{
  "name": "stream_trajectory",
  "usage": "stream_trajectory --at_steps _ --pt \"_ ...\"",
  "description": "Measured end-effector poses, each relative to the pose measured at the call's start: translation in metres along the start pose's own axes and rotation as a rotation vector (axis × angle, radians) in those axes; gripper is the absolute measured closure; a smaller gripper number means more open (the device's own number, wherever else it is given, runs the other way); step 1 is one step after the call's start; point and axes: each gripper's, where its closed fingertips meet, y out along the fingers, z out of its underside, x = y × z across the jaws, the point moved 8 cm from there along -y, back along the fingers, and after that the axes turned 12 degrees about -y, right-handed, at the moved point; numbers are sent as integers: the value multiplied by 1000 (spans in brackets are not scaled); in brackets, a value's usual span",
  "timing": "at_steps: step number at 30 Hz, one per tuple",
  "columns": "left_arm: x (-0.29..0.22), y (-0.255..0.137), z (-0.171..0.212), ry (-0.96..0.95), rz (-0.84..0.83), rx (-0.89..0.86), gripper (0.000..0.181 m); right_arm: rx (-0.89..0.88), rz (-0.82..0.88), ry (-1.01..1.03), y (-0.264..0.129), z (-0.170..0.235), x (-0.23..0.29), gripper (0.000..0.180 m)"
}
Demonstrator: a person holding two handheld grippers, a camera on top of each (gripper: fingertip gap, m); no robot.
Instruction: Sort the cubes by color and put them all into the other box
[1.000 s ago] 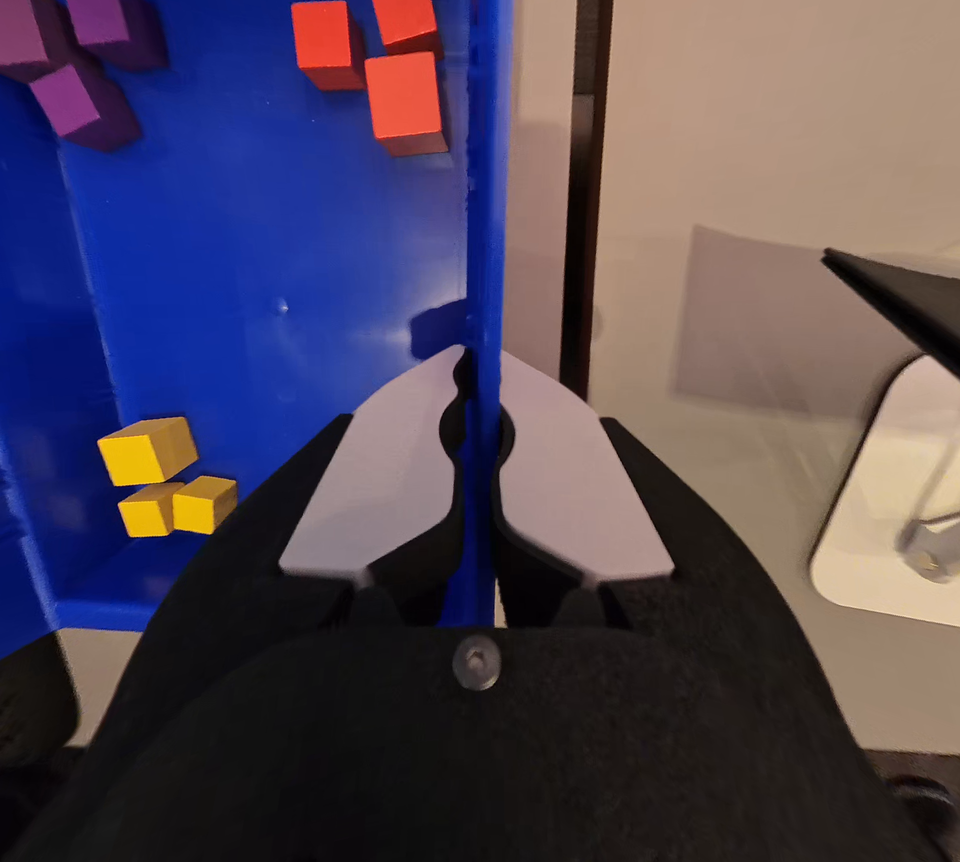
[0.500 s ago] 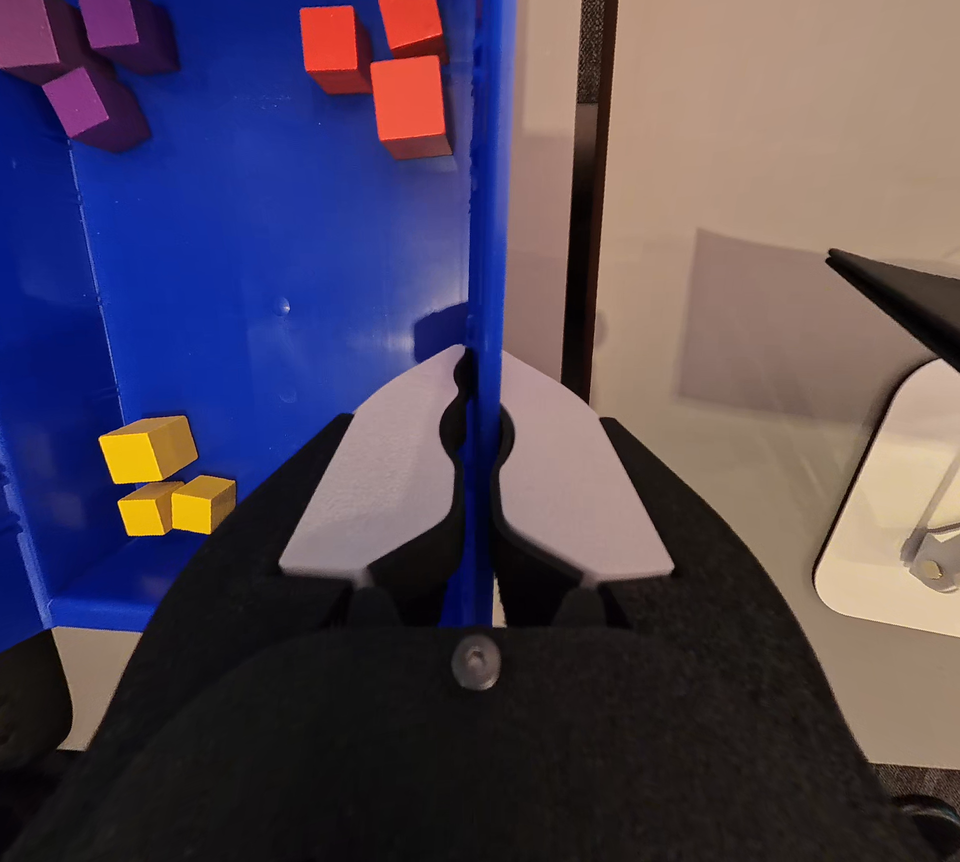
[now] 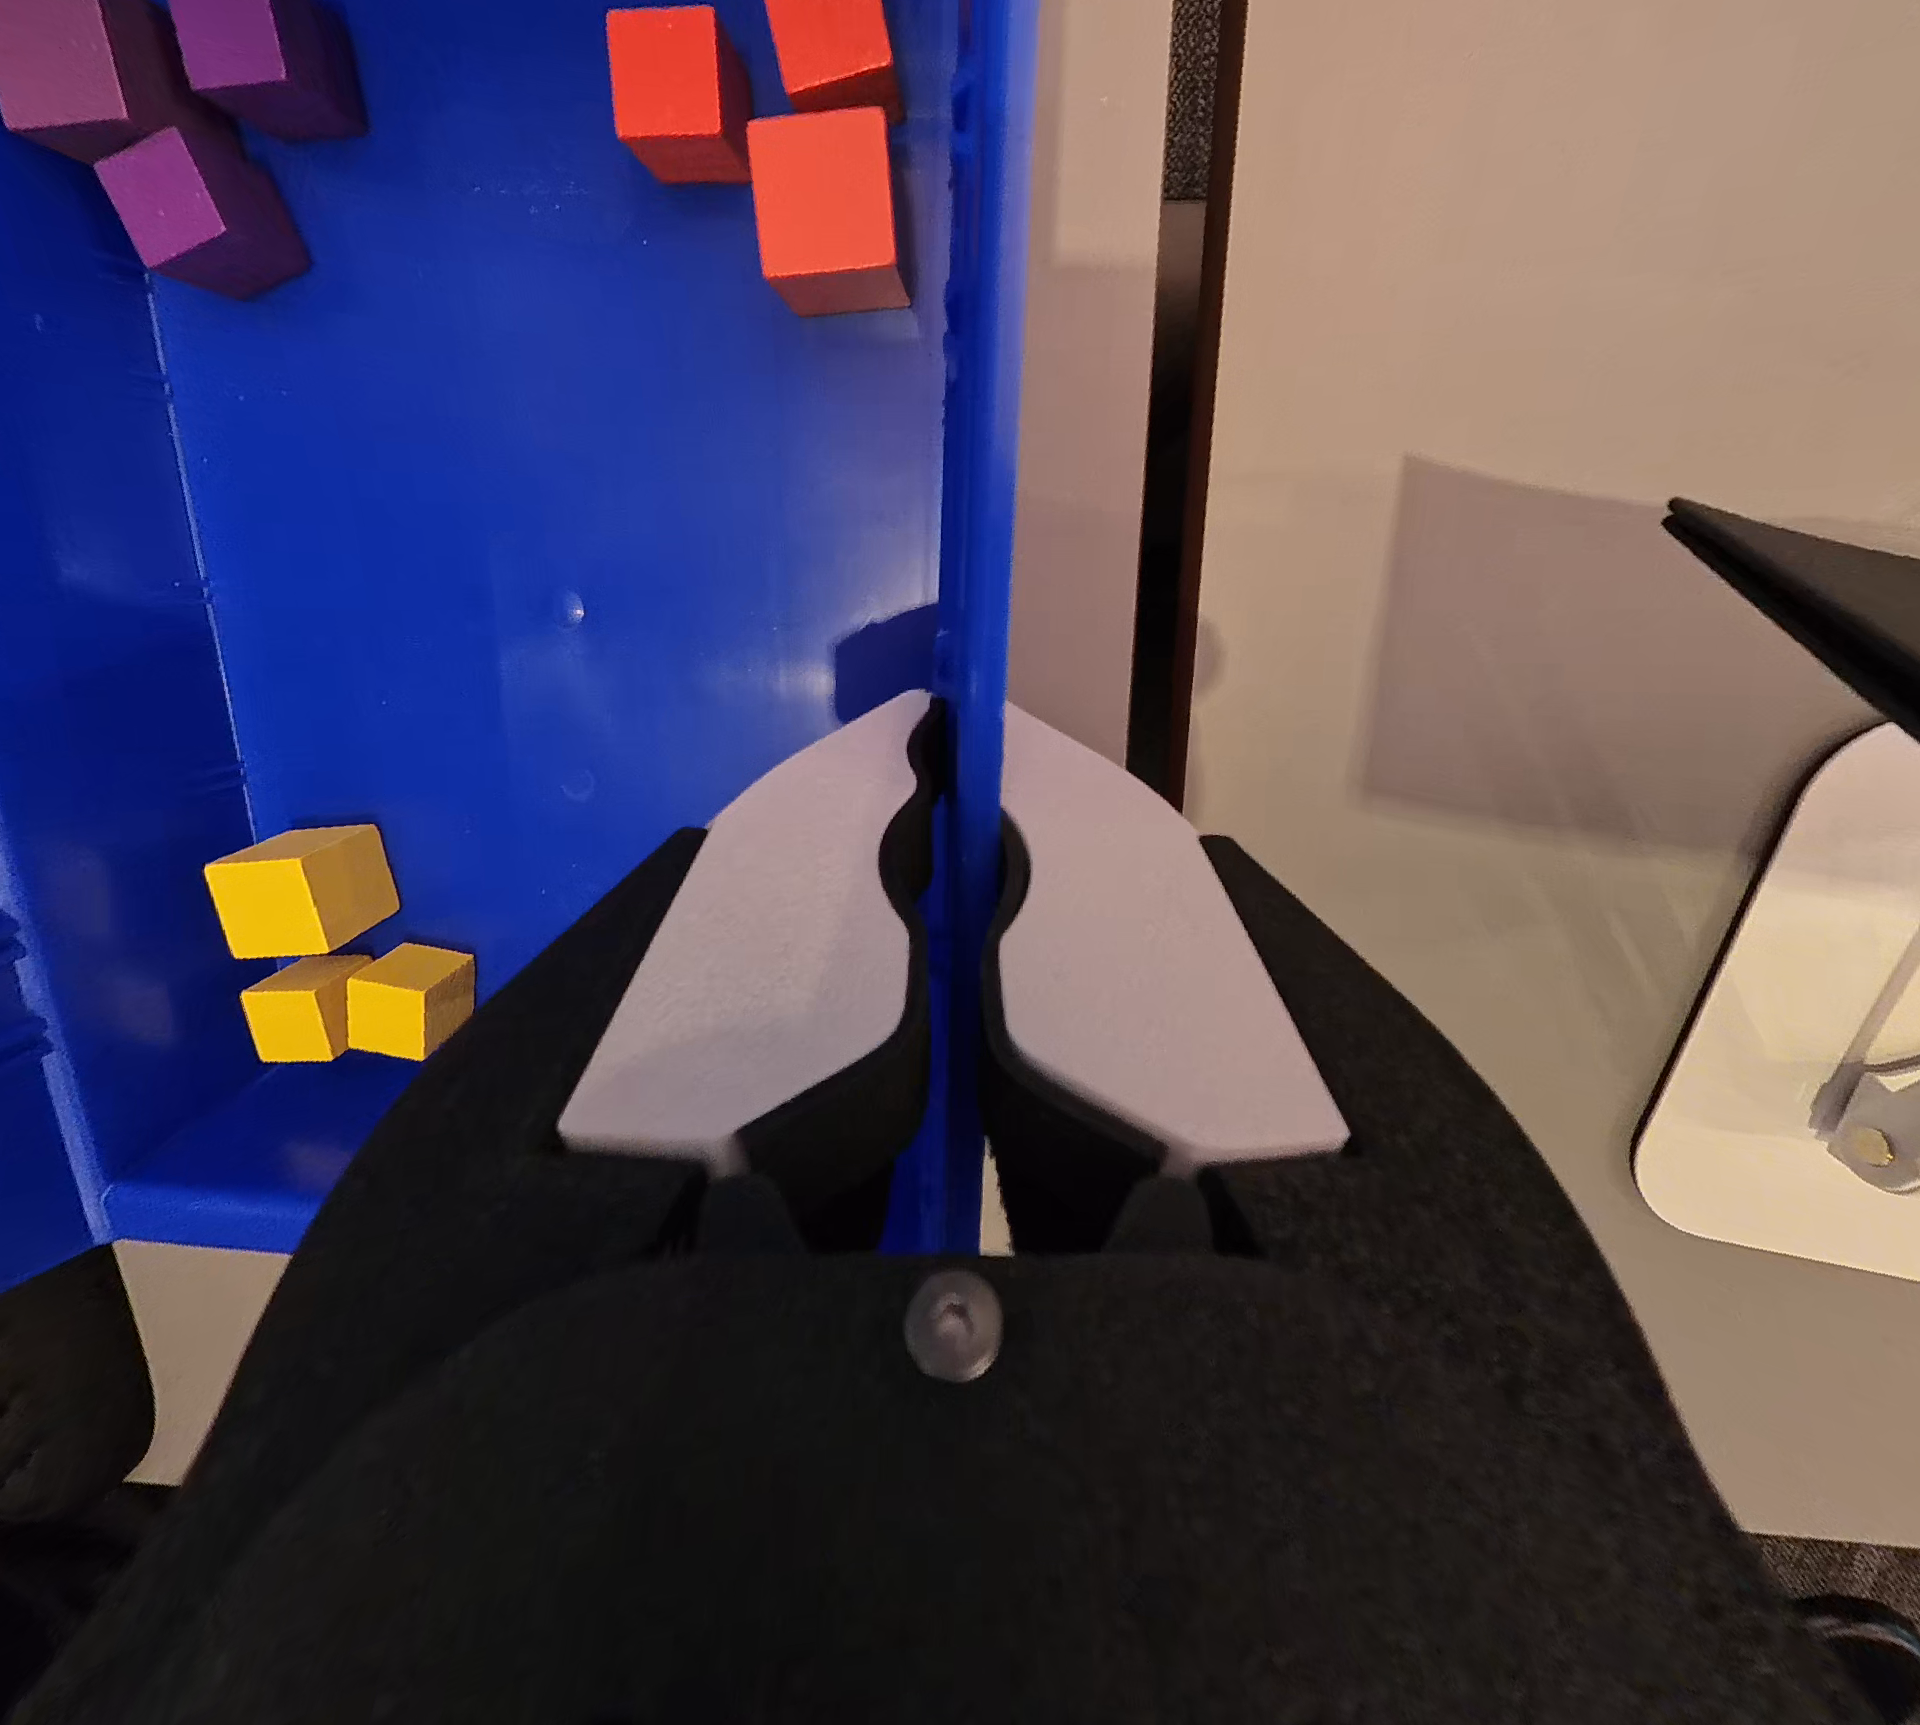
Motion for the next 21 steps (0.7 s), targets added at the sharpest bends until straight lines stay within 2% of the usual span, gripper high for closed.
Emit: stream_trajectory --at_steps 7,18,20,21 --pt "-61 -8 1 116 33 22 175 10 -15 10 0 0 0 176" --pt "-207 -49 33 345 143 -16 173 55 -18 41 1 -8 10 176" --pt "-231 -56 40 410 135 -40 172 64 -25 44 2 -10 13 174" --pt "-243 -60 43 426 144 -47 172 72 -47 50 4 -12 16 167"
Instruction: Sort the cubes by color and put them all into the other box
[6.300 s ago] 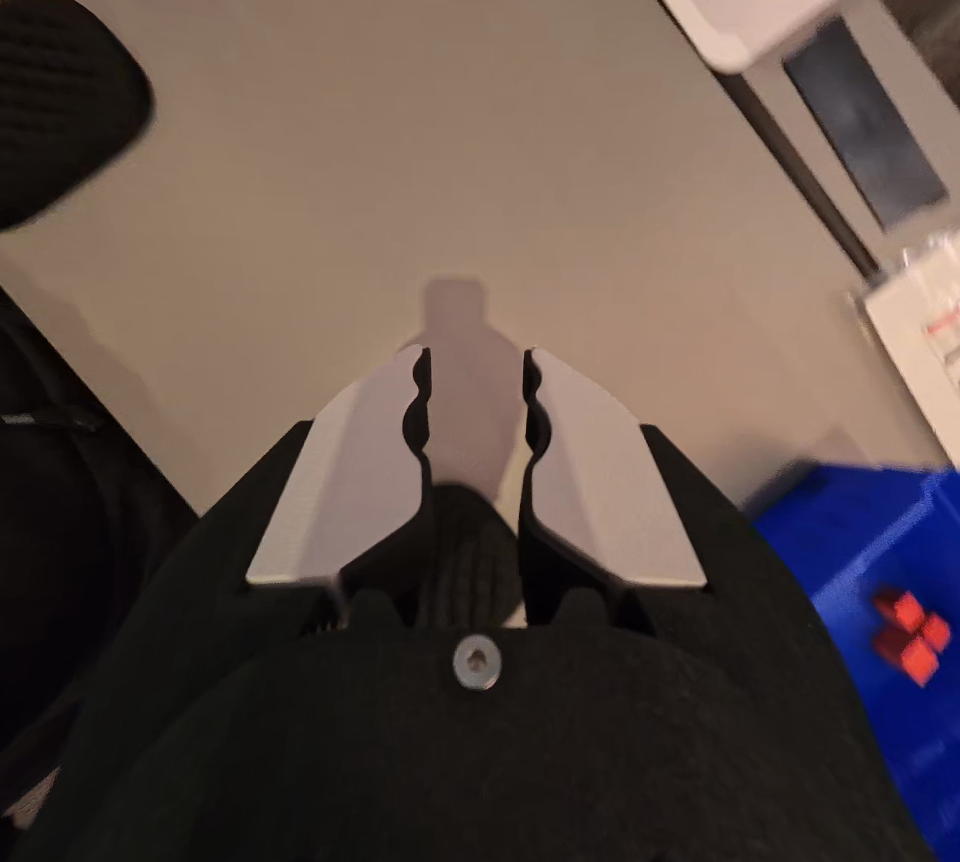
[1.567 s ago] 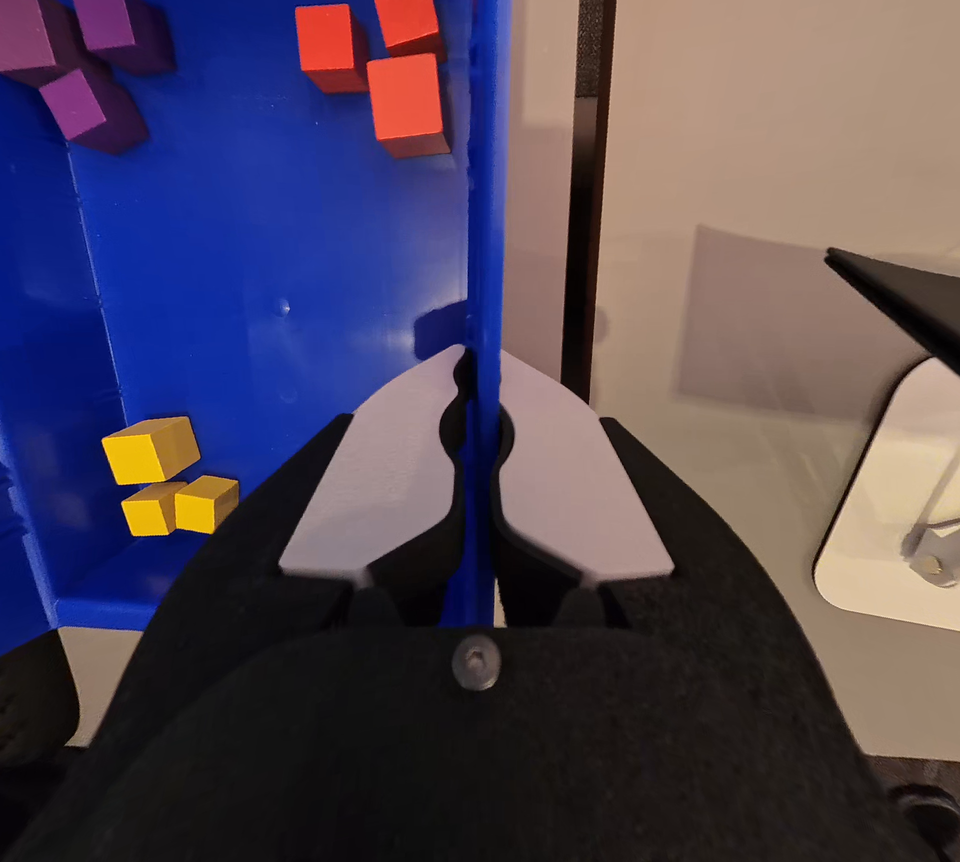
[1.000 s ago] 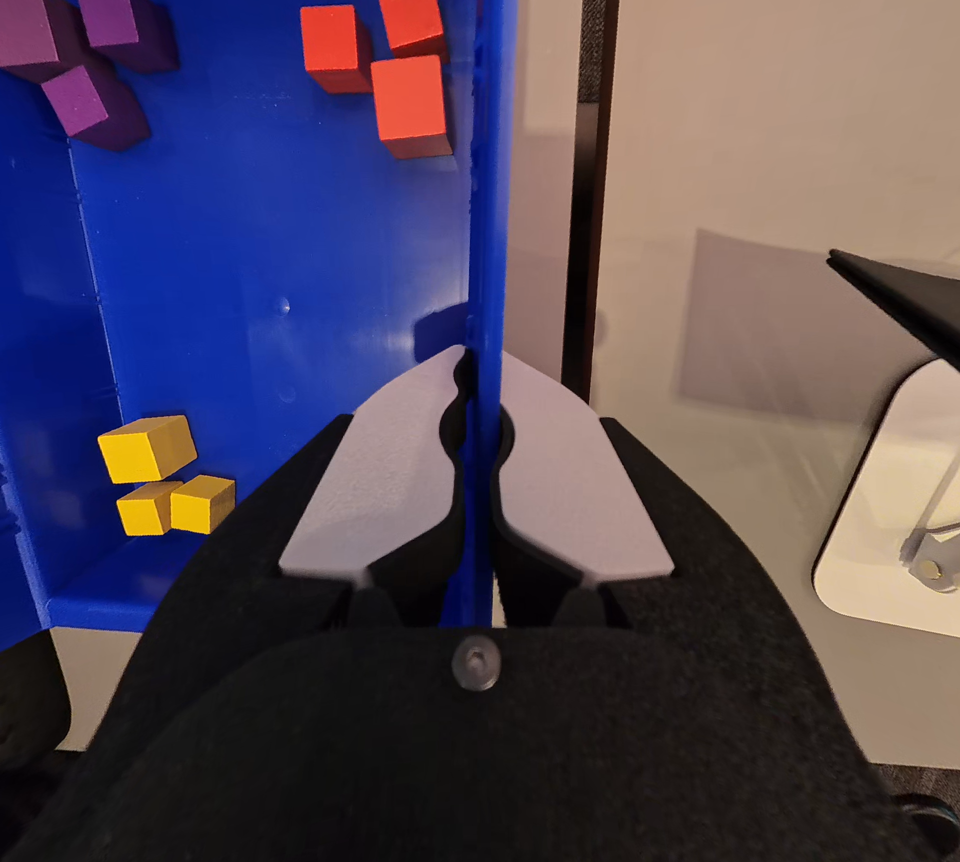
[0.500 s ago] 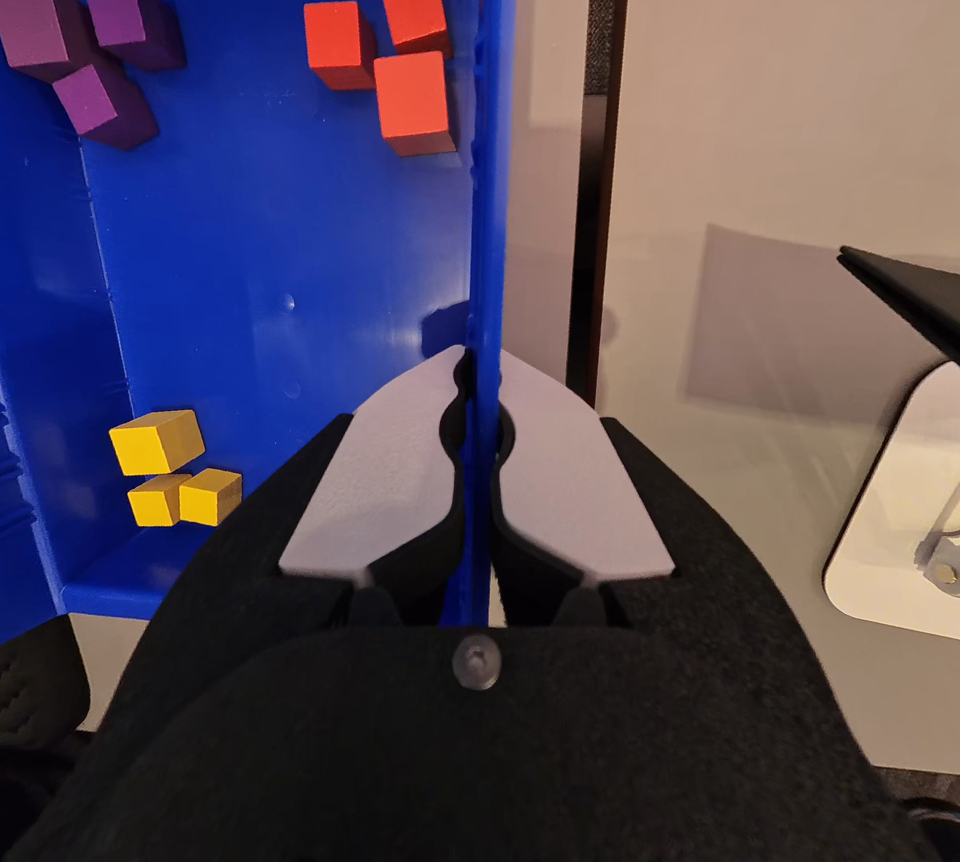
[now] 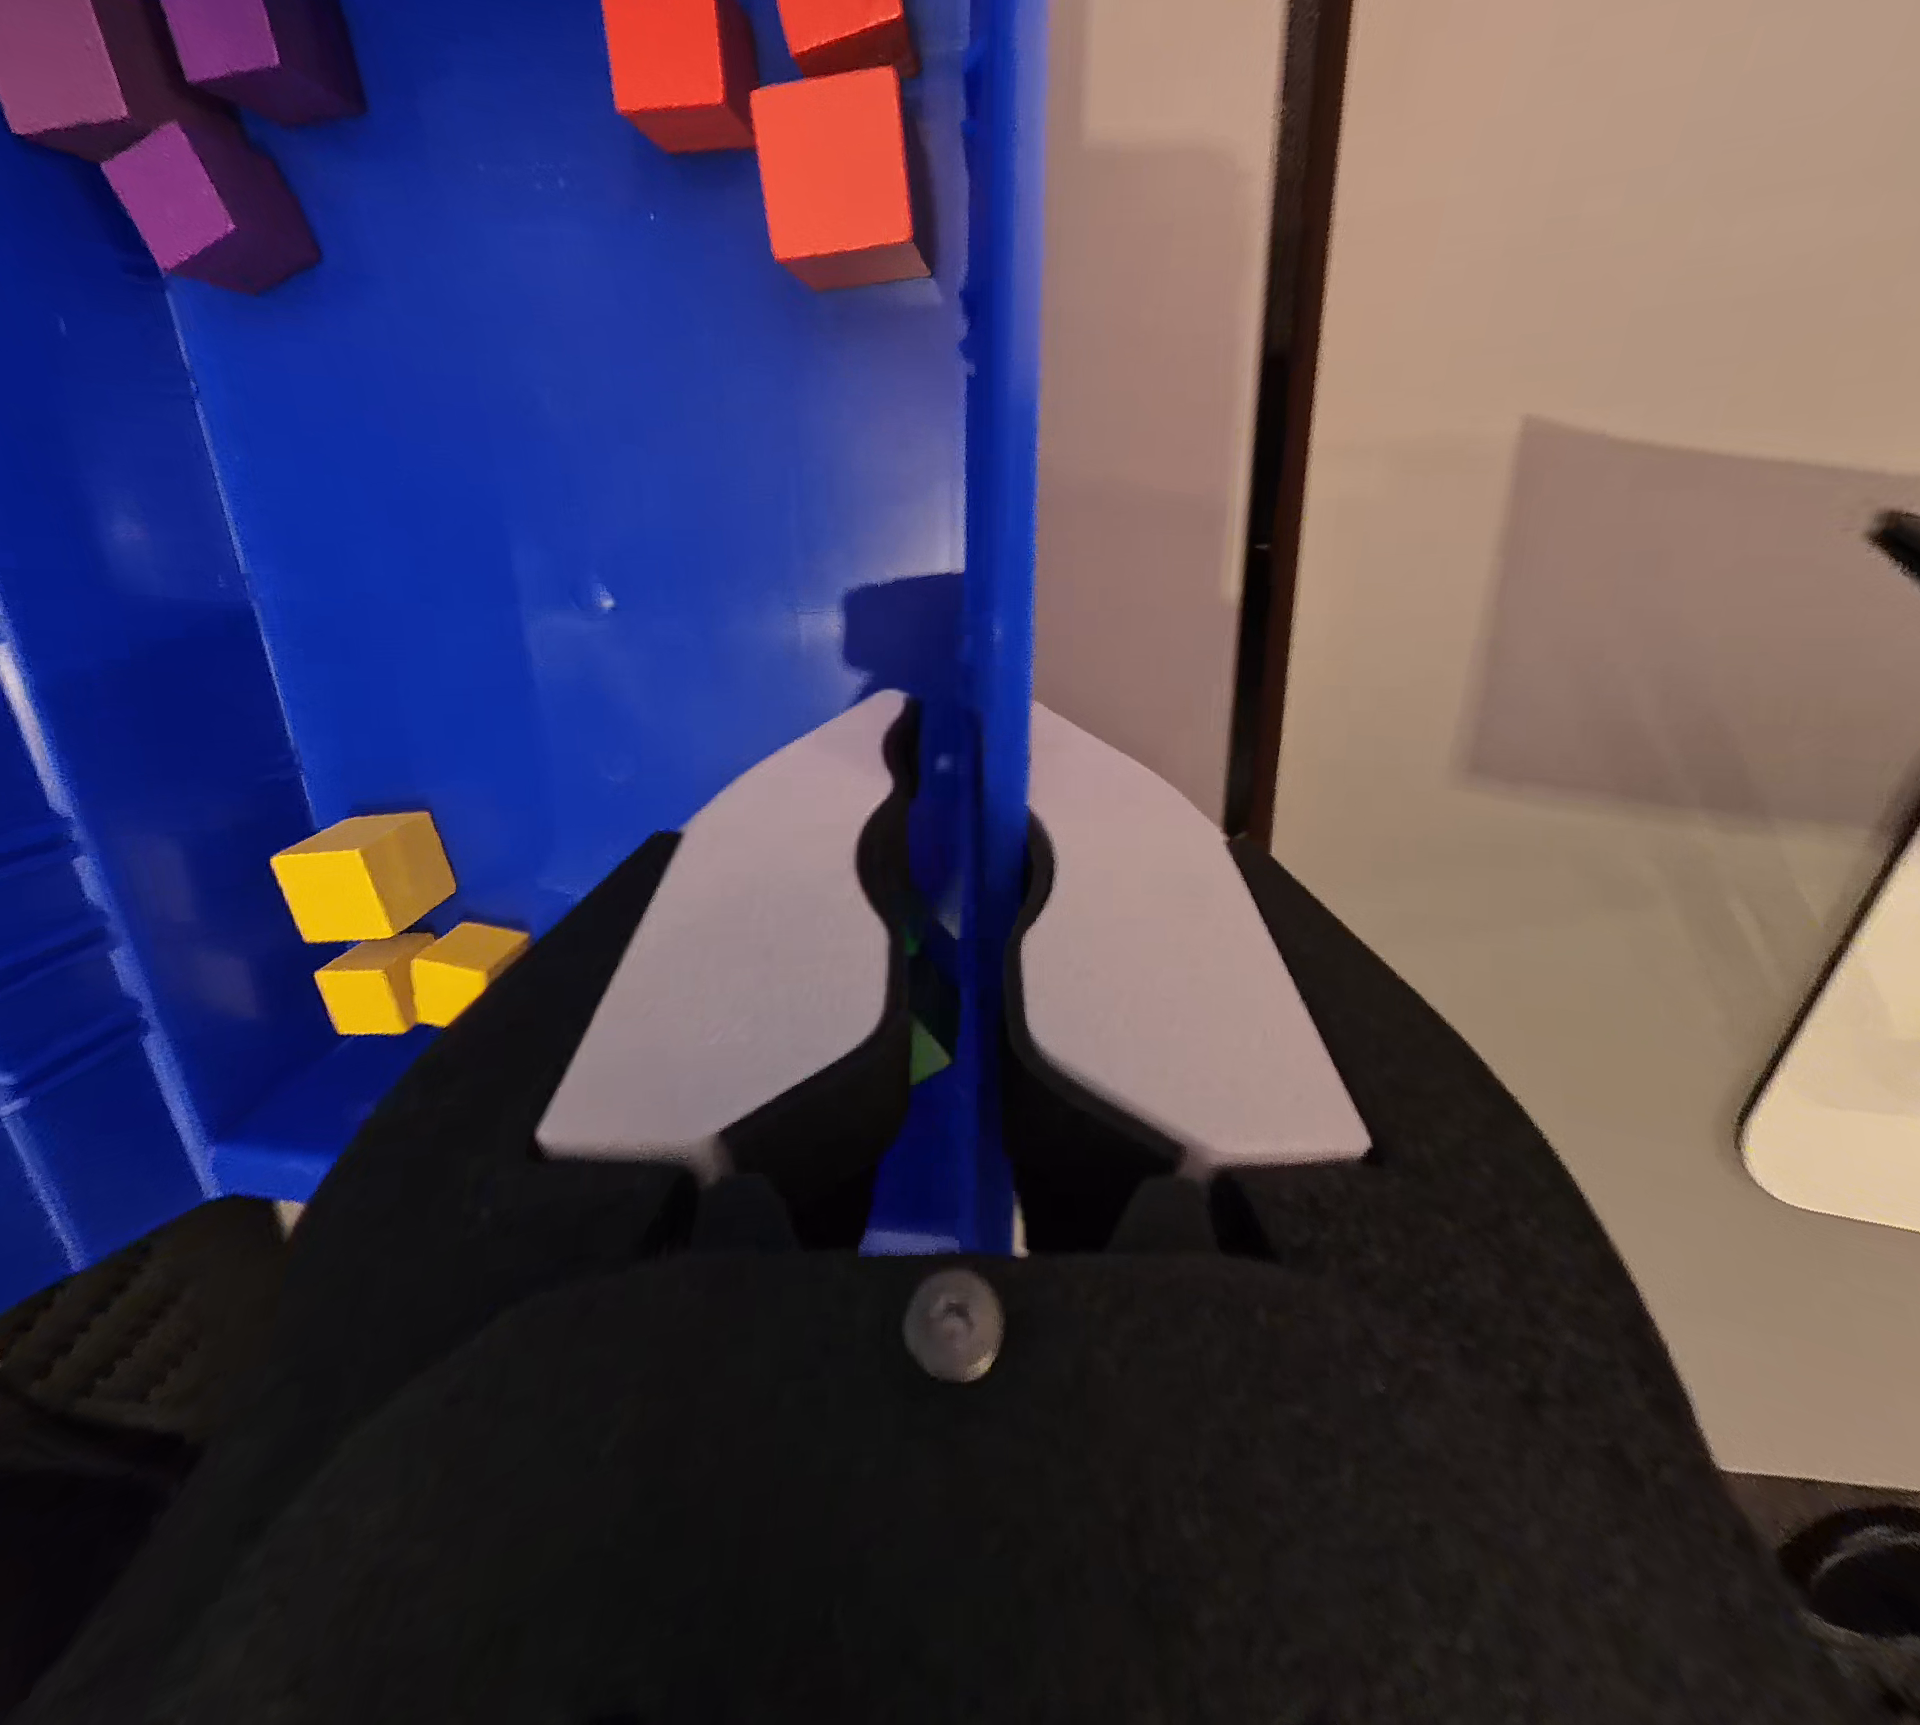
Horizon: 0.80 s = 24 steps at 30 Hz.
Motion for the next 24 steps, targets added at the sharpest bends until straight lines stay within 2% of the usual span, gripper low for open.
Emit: stream_trajectory --at_steps 2,4,5,12,17,20,24 --pt "-24 -4 -4 18 30 -13 172 38 -15 3 4 -2 5 155" --pt "-46 -8 -7 53 51 -26 170 50 25 -9 6 -4 4 162" --pt "-57 -10 -9 70 68 -30 169 49 40 -4 7 -4 3 174" --pt "-127 -19 -23 192 157 -85 162 49 33 32 9 -7 5 174" --pt "-170 -36 -30 231 297 -180 157 57 18 63 9 -6 5 174" --pt "-166 -62 -35 196 338 -336 148 47 -27 86 9 -3 8 174" --pt "-121 -94 -27 183 304 -424 146 21 -110 124 10 0 14 174"
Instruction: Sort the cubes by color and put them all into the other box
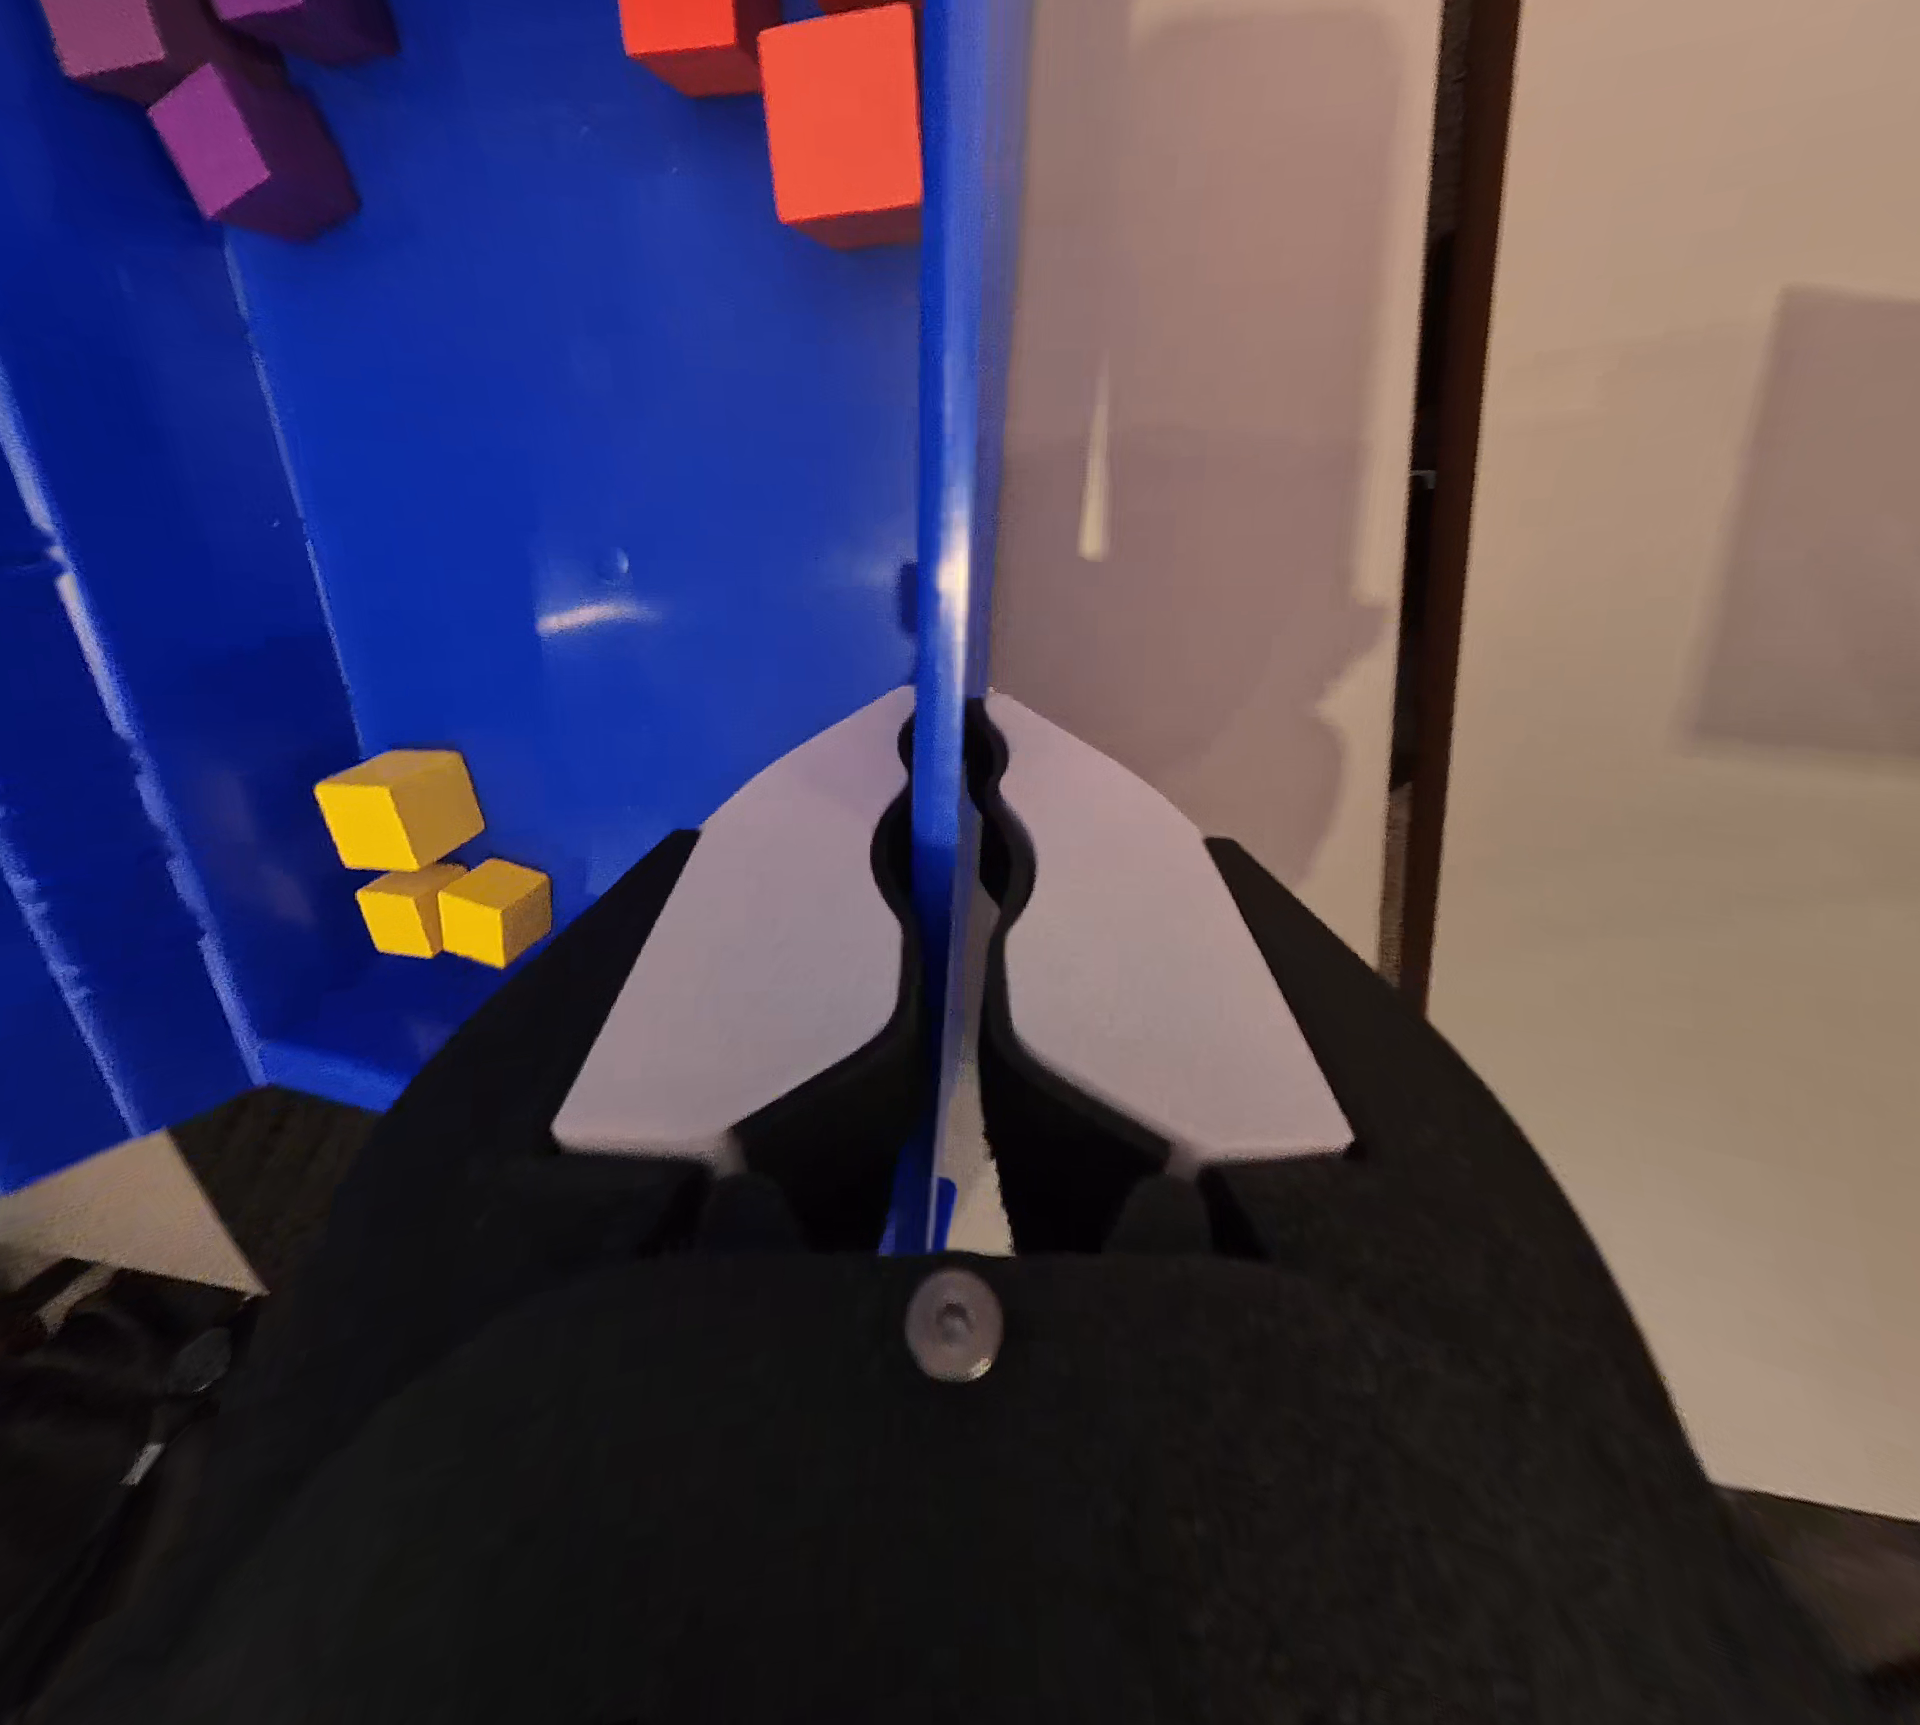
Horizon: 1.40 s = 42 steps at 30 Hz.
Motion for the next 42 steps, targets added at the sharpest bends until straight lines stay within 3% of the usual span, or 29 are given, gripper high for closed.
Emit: stream_trajectory --at_steps 10,20,26,31,42 --pt "106 -82 72 -172 -195 50 151 -12 -18 76 -6 5 21 174" --pt "156 -111 121 -297 -251 79 152 -21 23 -34 -76 -20 104 173" --pt "169 -125 132 -354 -238 29 154 -18 -30 -170 -110 -55 208 174" --pt "178 -140 145 -375 -256 16 154 5 -119 -326 -107 -88 323 174" --pt "244 -207 167 -499 -424 -67 156 138 -305 -705 -1 -134 596 173"
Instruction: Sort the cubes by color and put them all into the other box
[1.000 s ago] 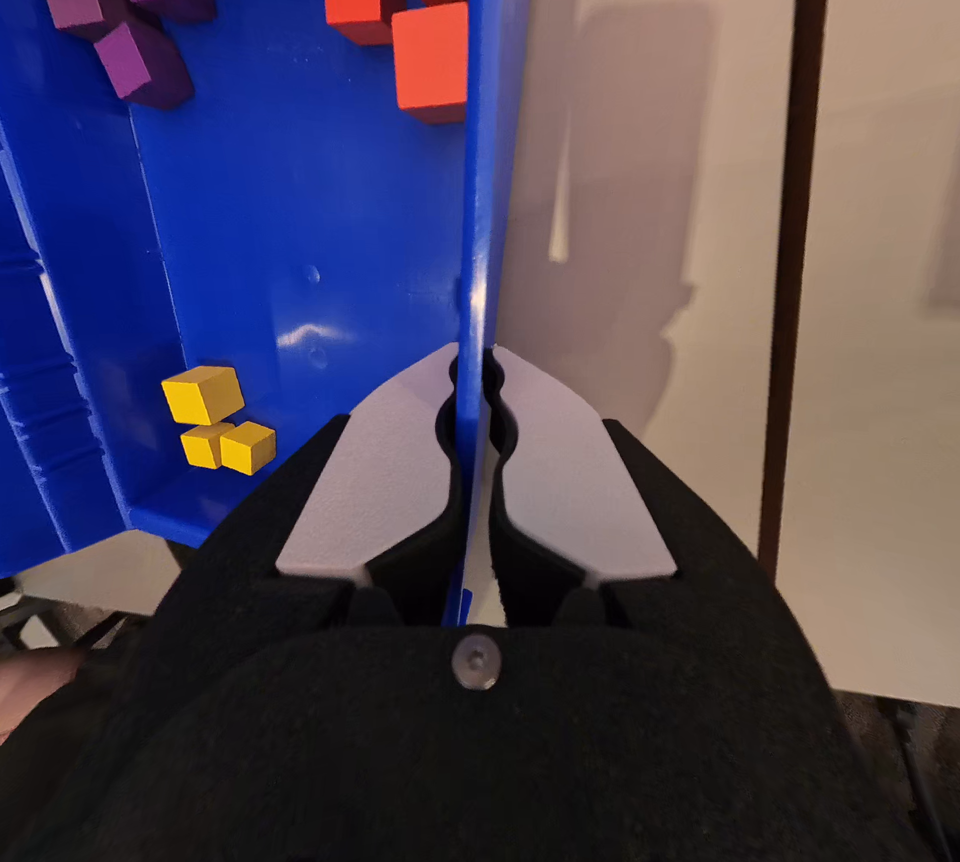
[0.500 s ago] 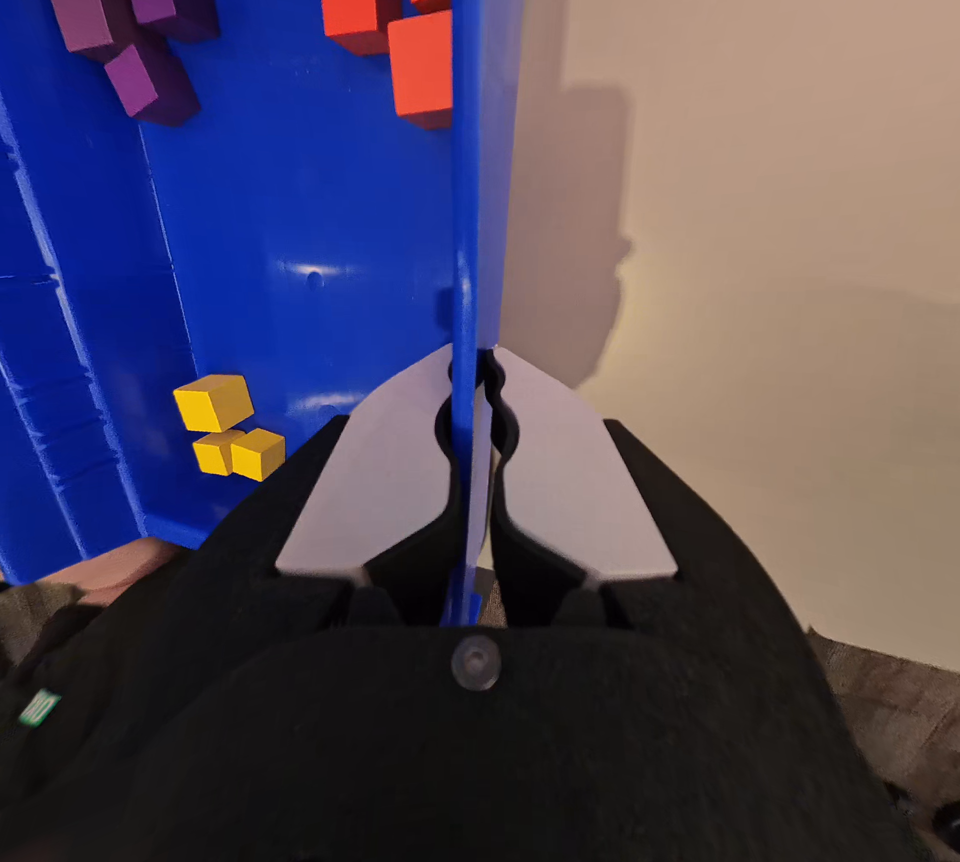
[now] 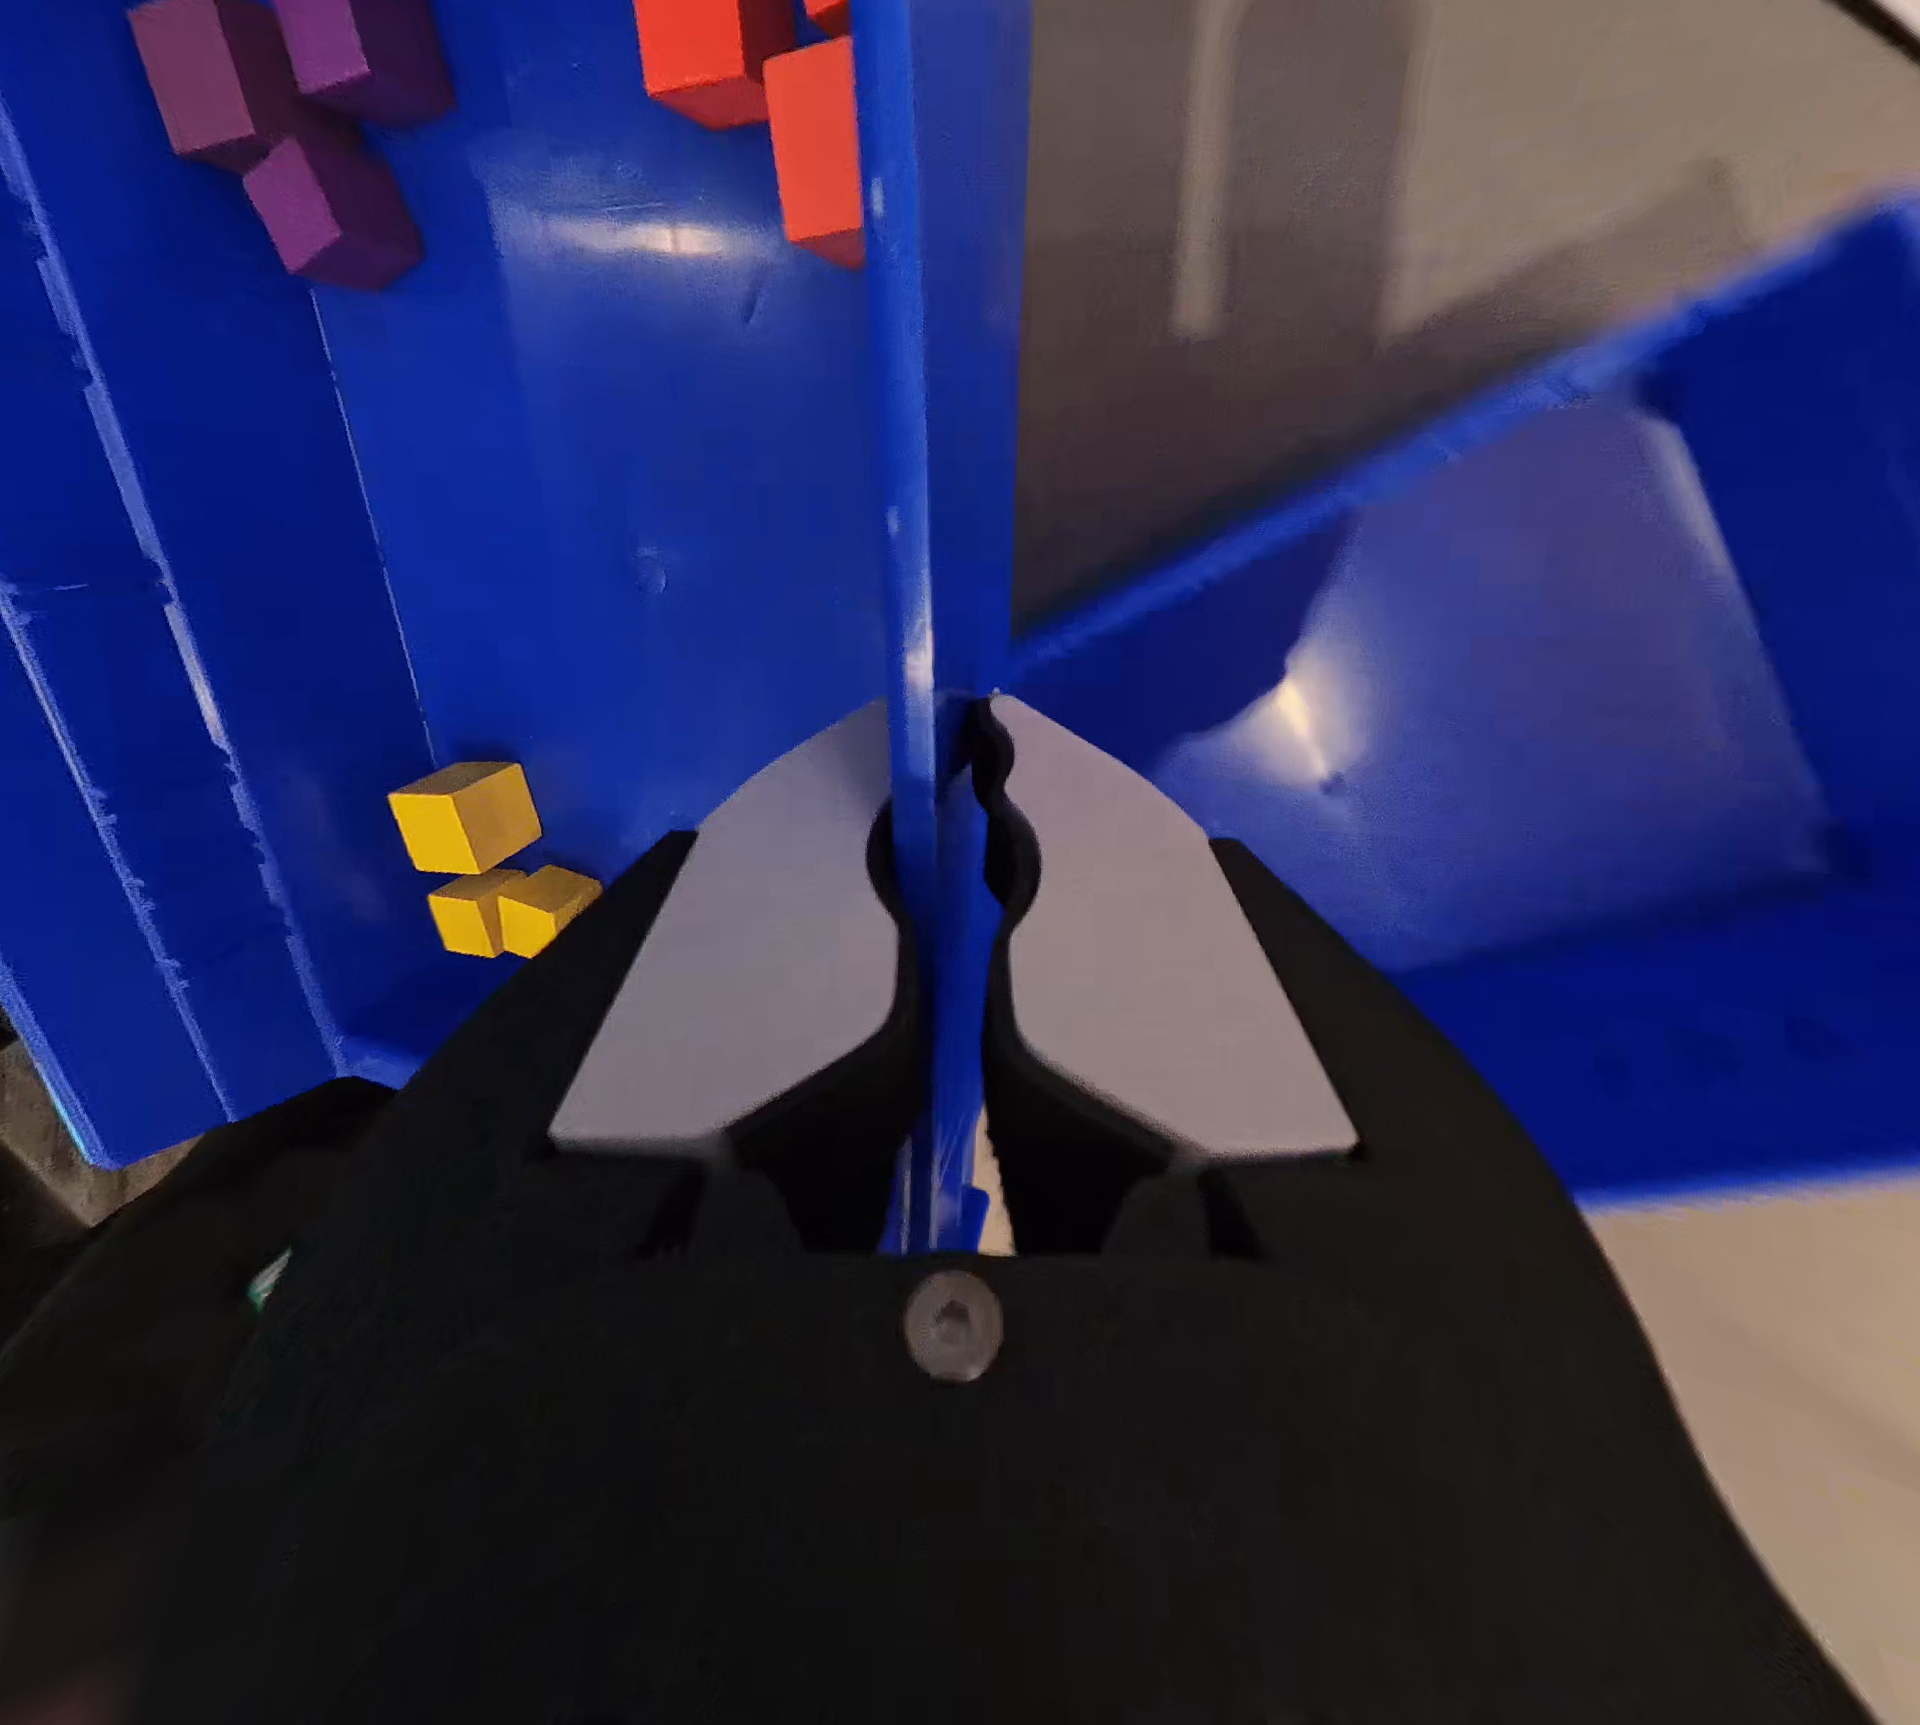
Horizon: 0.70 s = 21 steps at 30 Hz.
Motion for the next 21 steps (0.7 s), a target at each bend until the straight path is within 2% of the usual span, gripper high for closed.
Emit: stream_trajectory --at_steps 6,12,14,17,21 --pt "56 -17 -14 -147 -100 -68 140 4 -79 -68 76 -75 50 173" --pt "83 -19 -18 -289 -73 -101 121 -32 -44 -21 154 -110 64 174" --pt "77 -8 -14 -278 -39 -58 119 -29 -33 1 179 -112 65 174" --pt "65 21 -3 -241 -61 12 105 -17 -36 38 208 -110 66 173" --pt "57 61 13 -213 -113 109 102 -29 -9 35 221 -111 70 170"
